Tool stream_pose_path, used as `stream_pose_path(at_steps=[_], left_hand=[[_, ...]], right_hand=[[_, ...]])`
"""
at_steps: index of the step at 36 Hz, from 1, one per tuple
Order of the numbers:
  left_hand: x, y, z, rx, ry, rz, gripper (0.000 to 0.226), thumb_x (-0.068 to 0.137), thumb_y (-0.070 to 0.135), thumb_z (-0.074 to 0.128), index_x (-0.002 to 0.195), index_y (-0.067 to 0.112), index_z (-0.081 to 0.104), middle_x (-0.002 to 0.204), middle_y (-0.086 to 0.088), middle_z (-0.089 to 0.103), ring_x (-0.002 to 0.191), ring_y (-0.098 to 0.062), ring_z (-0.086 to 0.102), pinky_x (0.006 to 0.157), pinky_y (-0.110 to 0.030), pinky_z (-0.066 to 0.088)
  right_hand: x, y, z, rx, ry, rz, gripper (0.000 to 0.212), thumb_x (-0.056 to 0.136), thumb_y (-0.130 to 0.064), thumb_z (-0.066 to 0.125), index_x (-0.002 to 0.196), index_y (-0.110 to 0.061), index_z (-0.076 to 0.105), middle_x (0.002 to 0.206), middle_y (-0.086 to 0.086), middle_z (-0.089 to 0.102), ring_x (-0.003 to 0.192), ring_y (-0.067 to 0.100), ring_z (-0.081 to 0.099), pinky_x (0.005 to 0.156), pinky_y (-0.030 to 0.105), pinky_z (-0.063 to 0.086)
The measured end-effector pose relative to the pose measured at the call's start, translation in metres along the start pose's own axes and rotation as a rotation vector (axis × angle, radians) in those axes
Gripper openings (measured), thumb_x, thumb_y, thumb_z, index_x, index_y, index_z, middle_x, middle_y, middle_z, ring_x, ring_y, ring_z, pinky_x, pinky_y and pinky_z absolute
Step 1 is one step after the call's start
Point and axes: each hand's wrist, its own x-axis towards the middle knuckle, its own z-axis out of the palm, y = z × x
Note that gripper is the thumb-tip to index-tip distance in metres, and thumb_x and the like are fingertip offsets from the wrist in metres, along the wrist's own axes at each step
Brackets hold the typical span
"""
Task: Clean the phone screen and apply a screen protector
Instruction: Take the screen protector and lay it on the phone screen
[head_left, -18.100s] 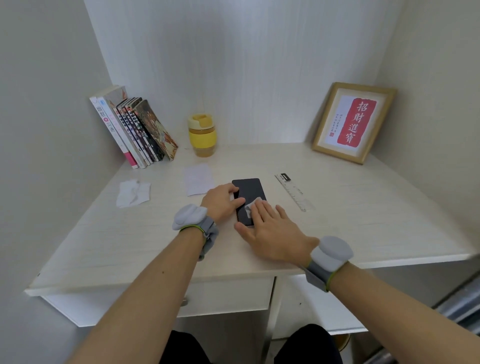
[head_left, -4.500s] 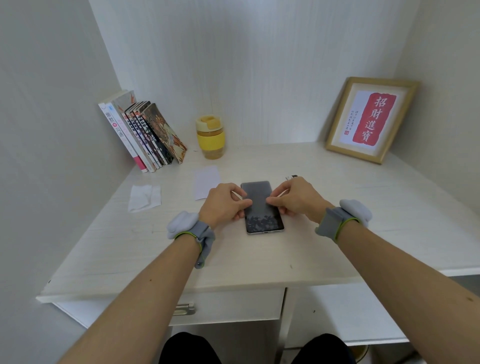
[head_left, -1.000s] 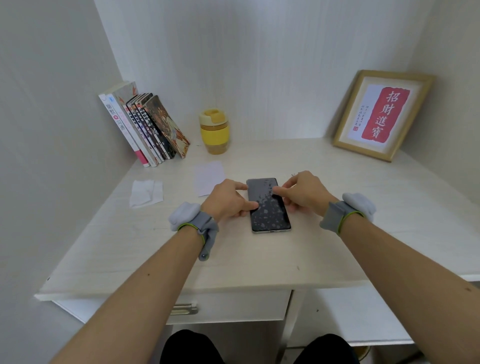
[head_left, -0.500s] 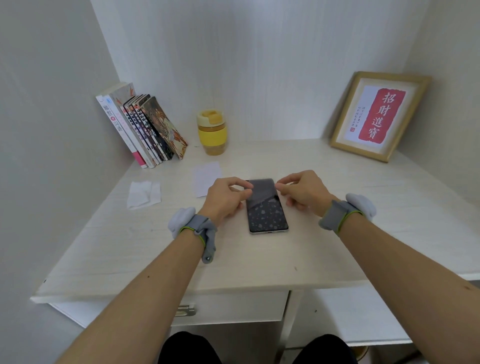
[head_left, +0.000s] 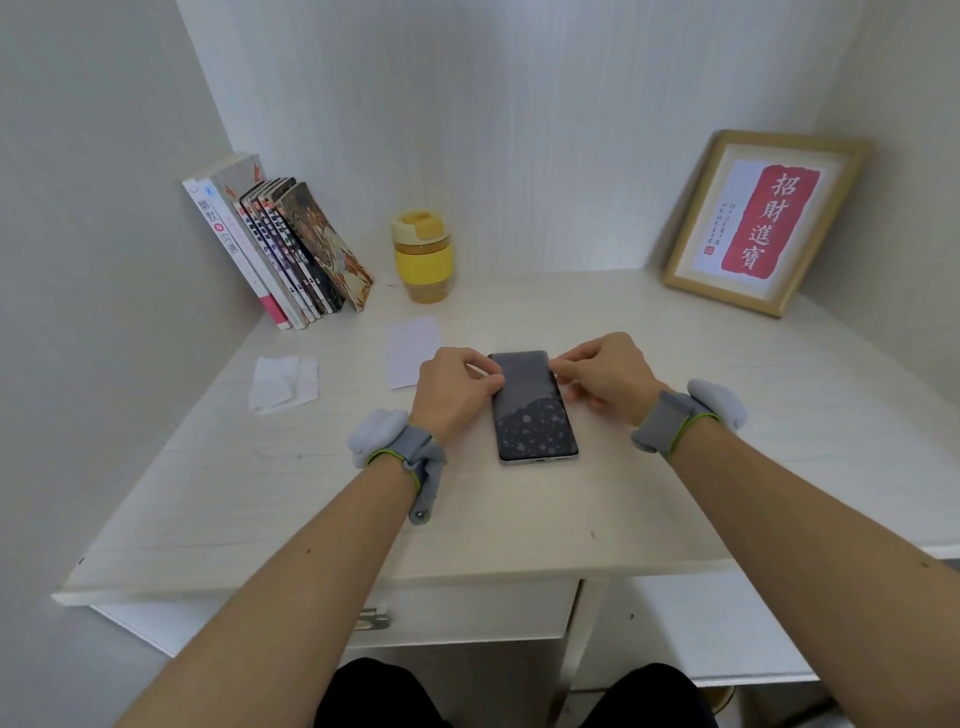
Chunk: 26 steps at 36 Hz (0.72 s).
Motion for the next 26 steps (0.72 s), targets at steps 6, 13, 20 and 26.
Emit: stream_pose_path(at_steps=[6,13,20,26], left_hand=[[-0.0005,-0.0002,0.0006,0.008,-0.003,-0.013,0.005,0.08,0.021,0.072,0.085,0.019,0.074,0.08,-0.004,0.071,0.068,-0.011,0.059,0.079,-0.031,0.057],[-0.0018,0.0022,-0.0032,0.014,-0.019,-0.057,0.002,0.08,0.016,0.072,0.079,0.018,0.073,0.075,-0.006,0.071,0.061,-0.012,0.059,0.079,-0.03,0.058],[-0.0016,0.0052,-0.0073,0.009,-0.044,-0.098,0.007,0.08,0.013,0.073,0.086,0.01,0.074,0.076,-0.009,0.072,0.051,-0.014,0.058,0.064,-0.024,0.056],[0.0014,0.0046,-0.0087,0.016,-0.048,-0.111,0.01,0.077,0.014,0.076,0.085,0.01,0.074,0.08,-0.012,0.074,0.058,-0.019,0.061,0.073,-0.033,0.06]], right_hand=[[0.0003,0.0001,0.0001,0.001,0.002,0.008,0.011,0.084,-0.023,0.075,0.078,-0.015,0.076,0.073,0.011,0.075,0.06,0.018,0.065,0.042,0.022,0.043],[-0.0011,-0.0013,0.0004,0.001,0.01,0.008,0.01,0.084,-0.022,0.075,0.081,-0.013,0.076,0.074,0.01,0.075,0.058,0.015,0.066,0.04,0.019,0.042],[-0.0022,-0.0017,0.002,-0.017,0.023,-0.002,0.01,0.084,-0.022,0.075,0.077,-0.015,0.076,0.071,0.012,0.075,0.059,0.017,0.067,0.045,0.023,0.045],[-0.0026,-0.0021,0.0024,-0.025,0.026,-0.006,0.009,0.083,-0.022,0.075,0.078,-0.015,0.076,0.069,0.011,0.074,0.061,0.017,0.068,0.049,0.024,0.048]])
